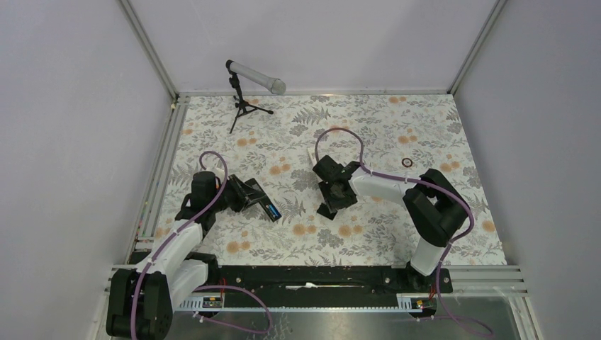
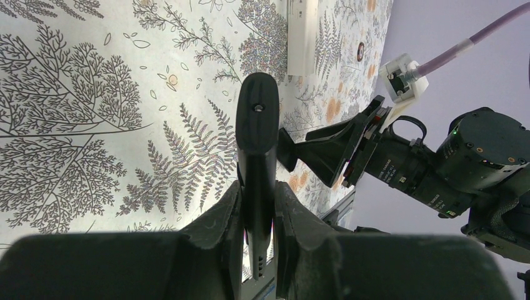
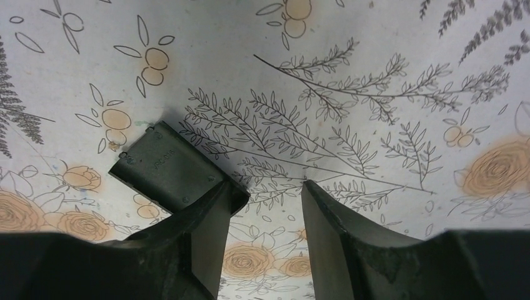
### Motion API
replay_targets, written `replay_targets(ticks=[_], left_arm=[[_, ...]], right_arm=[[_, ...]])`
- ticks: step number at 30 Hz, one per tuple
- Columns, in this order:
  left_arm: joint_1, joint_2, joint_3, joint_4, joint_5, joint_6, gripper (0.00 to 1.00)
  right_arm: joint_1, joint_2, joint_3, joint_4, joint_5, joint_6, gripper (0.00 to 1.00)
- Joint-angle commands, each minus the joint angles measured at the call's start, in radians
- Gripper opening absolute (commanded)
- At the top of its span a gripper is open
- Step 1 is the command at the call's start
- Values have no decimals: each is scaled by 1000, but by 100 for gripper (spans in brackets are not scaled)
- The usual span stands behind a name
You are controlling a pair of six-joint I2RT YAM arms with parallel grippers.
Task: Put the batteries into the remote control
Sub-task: Pick up the battery cover at the center of the board.
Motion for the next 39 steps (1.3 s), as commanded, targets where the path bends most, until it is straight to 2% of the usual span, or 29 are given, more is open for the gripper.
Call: replay_targets(ticks=[1,13,18,22,31,35,39], left_arm=[[8,-5,45,47,29,7,0],[17,-8,36,47,36,10,0],[19,-7,32,48,39,11,0],[20,-5,28,48,42,11,0],[22,-11,18,40,47,15,0],[24,-18,21,28,49,21,0],[28,-36,22,13,45,25,0]], right_arm=[[4,-33,6,-54,3,155,54],[3,-174,-60,13,80,443,56],[3,-177,-97,16,41,550,48],[4,-152,-113,9,13,591,44],[5,-114,-137,62,-41,611,45],[5,-88,-125,72,-32,605,39],[5,-80,-118,77,0,594,27]])
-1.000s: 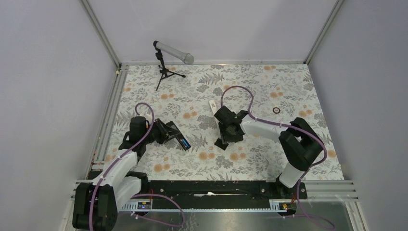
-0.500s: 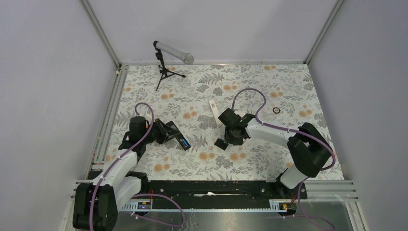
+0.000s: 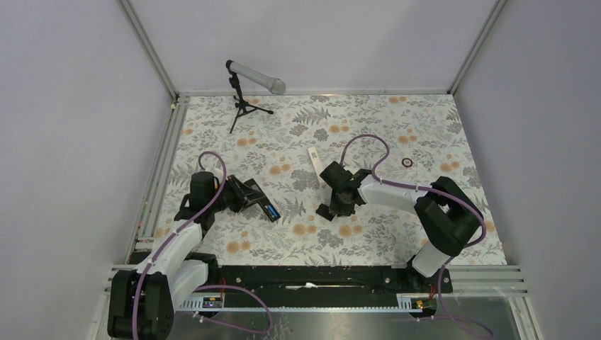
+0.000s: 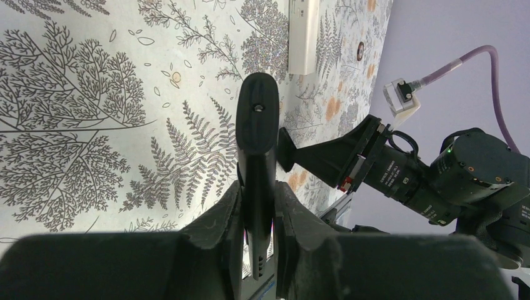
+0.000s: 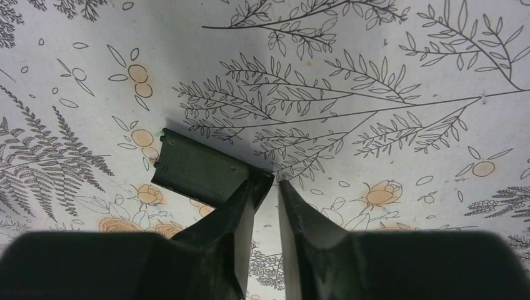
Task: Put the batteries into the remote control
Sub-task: Pick up the battery cover at the center of the board.
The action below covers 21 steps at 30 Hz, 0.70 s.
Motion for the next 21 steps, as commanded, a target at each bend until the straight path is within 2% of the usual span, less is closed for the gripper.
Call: replay_targets(ticks=[1,5,8,12,16,21], left_arm=[[9,-37,22,20,24,21,0],[13,-55,26,3,18,23,0],[15,-73,31,-19,11,28,0],[15,-92,48,-36,12,40,0],[13,-108,61,-13,68,50,0],[6,-171,56,105,179,53,0]], right_arm=[[5,23,14,13,45,0,23],[5,-11,-10,53,122,-45,1],[5,-74,-62,129,207,-101,0],[5,-176,-160,337,249,-209,0],[4,-263,-188,482,164,-297,0],[5,-308,-135,505,-82,-323,0]])
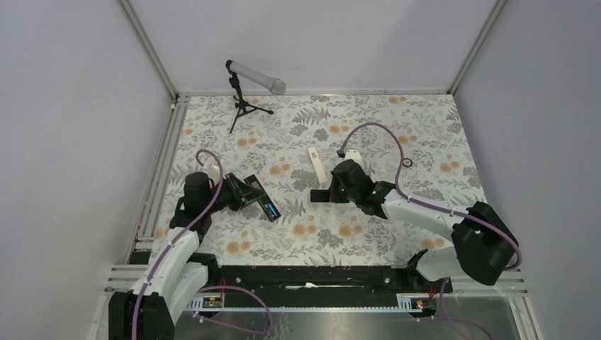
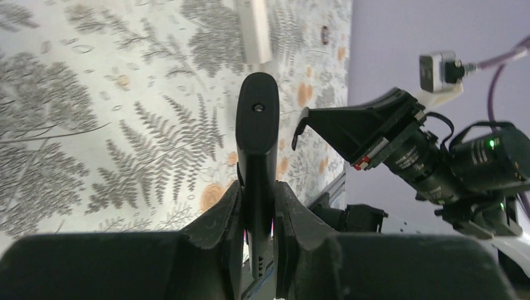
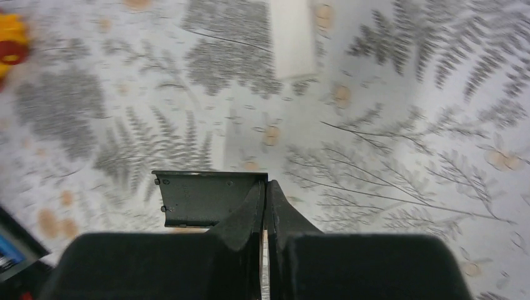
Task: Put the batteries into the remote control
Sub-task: Pick up the battery cover at the center of the board, then place the remote control at the center of the board.
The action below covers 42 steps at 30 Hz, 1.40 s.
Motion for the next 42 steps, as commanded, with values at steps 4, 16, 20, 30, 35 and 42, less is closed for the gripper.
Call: replay_targets(ticks=[4,16,20,30,35,42], left_arm=[[-5,-96,57,197,156,20,0],[-75,-87,59,186,57,80,0],[-105,-74,49,240,43,64,0],[-147,7,-25,301,-109,-21,0],[-166,49,-29,338,-133,-39,0],[-192,90,-38,352,-158,-44,2]], right_arm=[[3,-55,64,116,-318,-71,0],[-99,95,286,-144,-752,61,0],[-111,172,331,-186,-910,134,0],[-112,221,289,-164,-837,281,0],[-111,218,239,-80,-849,411,0],[-120,208,169,1,-858,503,0]])
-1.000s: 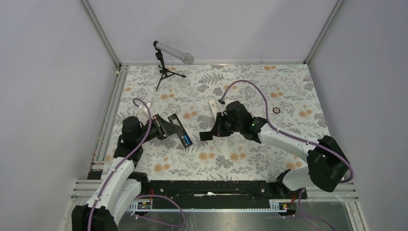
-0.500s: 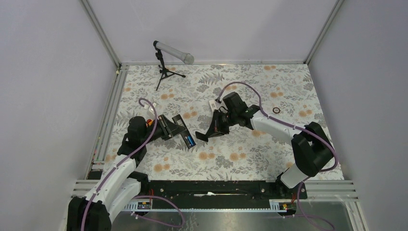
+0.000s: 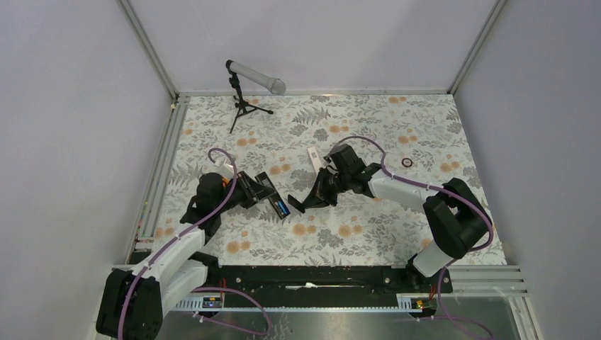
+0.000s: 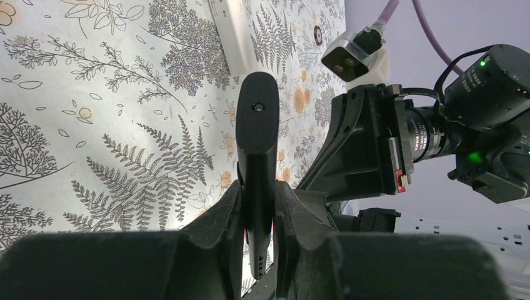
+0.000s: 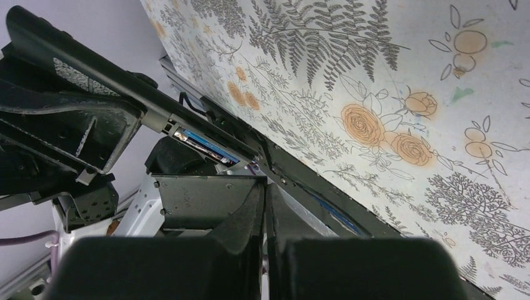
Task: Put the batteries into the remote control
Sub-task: Place the remote control at the center of the board.
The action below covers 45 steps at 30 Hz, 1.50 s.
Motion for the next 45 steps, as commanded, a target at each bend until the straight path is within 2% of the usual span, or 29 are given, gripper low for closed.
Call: replay_targets(ticks=[1,8,15,21,24,26,28,34,41,45], left_arm=[[-20,22,-6,94,-48,-13,2],[-54,79,-44,175,-102,-80,2],[-77,120,-28,143,-195,-120,3],[-152,276,-56,357,-338,-304,3],[-205,348,-23,421,-391,-323,3],[-232,375,12,408,-431,-325,3],[-252,409,36,398,-458,-325,5],[-288,463,18,394,-534,-416,19],[-326,485,-31,384,-634,-517,21],[-347,470,-20,311,-662,-522,33]], right_arm=[[-10,-10,-30,60,-12,78,0],[-24,-19,-46,60,14,73,0],[-29,-44,-45,25,69,43,0],[-31,-63,-31,-17,109,13,0],[-32,-82,-46,-19,119,13,0],[-36,-101,-57,-24,130,14,0],[-40,-118,-64,-34,143,11,0],[-57,-156,-83,-50,159,3,0],[-64,-190,-105,-56,167,1,0],[-67,-212,-119,-59,174,1,0]])
